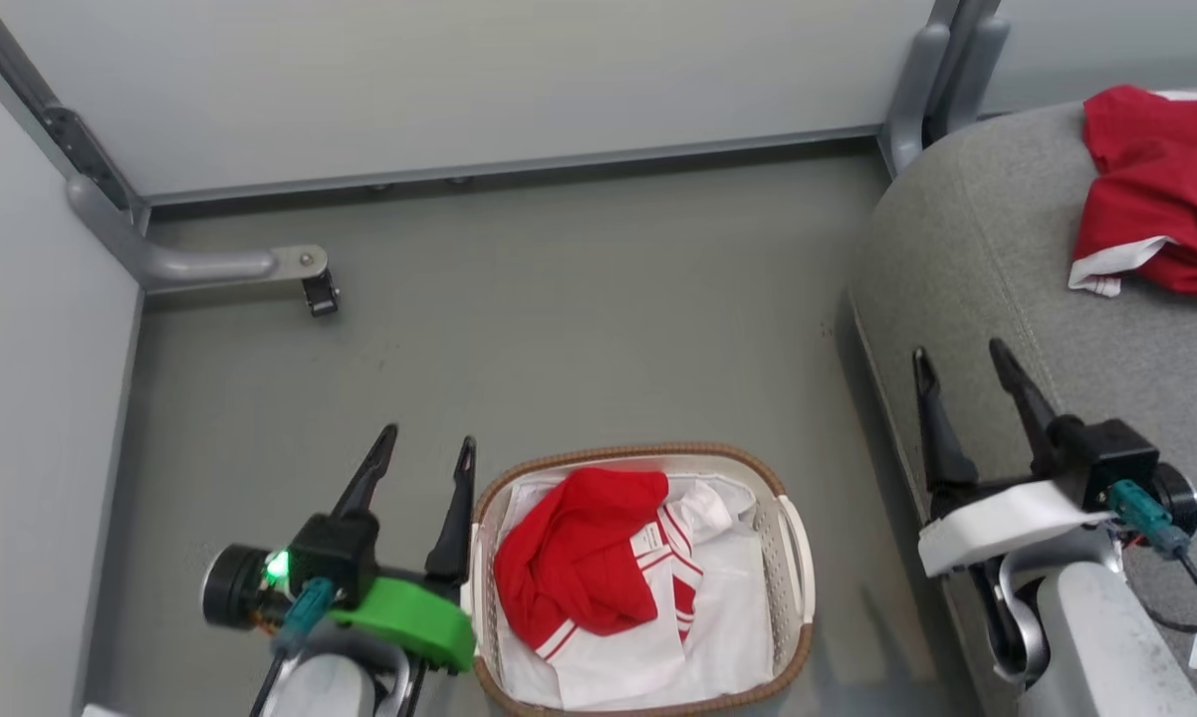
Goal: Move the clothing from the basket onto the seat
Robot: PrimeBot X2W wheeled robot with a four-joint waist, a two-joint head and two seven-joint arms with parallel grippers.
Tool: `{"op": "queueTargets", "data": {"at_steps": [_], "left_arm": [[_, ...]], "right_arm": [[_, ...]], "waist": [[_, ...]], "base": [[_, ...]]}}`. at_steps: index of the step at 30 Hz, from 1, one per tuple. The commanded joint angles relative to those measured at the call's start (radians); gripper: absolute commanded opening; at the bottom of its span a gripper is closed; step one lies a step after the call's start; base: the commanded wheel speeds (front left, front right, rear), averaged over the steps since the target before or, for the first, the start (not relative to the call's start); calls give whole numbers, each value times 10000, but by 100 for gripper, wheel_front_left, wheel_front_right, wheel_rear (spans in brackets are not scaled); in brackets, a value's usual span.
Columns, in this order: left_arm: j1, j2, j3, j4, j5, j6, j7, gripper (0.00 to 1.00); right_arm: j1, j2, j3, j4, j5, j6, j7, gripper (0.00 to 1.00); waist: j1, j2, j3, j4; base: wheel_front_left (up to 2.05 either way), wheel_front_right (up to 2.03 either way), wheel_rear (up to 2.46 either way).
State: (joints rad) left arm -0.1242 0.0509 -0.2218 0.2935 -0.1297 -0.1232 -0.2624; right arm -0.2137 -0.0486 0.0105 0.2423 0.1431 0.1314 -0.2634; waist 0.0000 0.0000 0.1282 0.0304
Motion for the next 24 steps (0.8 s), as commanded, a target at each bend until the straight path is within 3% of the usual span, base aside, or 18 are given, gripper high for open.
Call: {"op": "queueTargets", "data": {"at_steps": [1, 6, 13, 24], "left_arm": [[-694, 93, -270, 206, 138, -50, -37, 100], [-2479, 228, -1406, 1240, 389, -81, -25, 100], [-5066, 483, -3527, 3722, 465, -78, -25, 100], [-7464, 308, -5959, 7082, 179, -66, -25, 100]], "right_arm": [[-376, -33, -152, -159, -98, -14, -21, 100], [-1307, -36, -545, -739, -314, -14, -21, 100], [-2384, -35, -867, -1688, -309, -14, -23, 100], [-3384, -24, -599, -2921, 113, -14, -21, 100]], "waist": [[0, 0, 1458, -59], [0, 0, 3137, -248], [0, 0, 5246, -815], [0, 0, 7227, -1829]], "base": [[0, 0, 0], [0, 0, 0], [0, 0, 0], [0, 0, 0]]}}
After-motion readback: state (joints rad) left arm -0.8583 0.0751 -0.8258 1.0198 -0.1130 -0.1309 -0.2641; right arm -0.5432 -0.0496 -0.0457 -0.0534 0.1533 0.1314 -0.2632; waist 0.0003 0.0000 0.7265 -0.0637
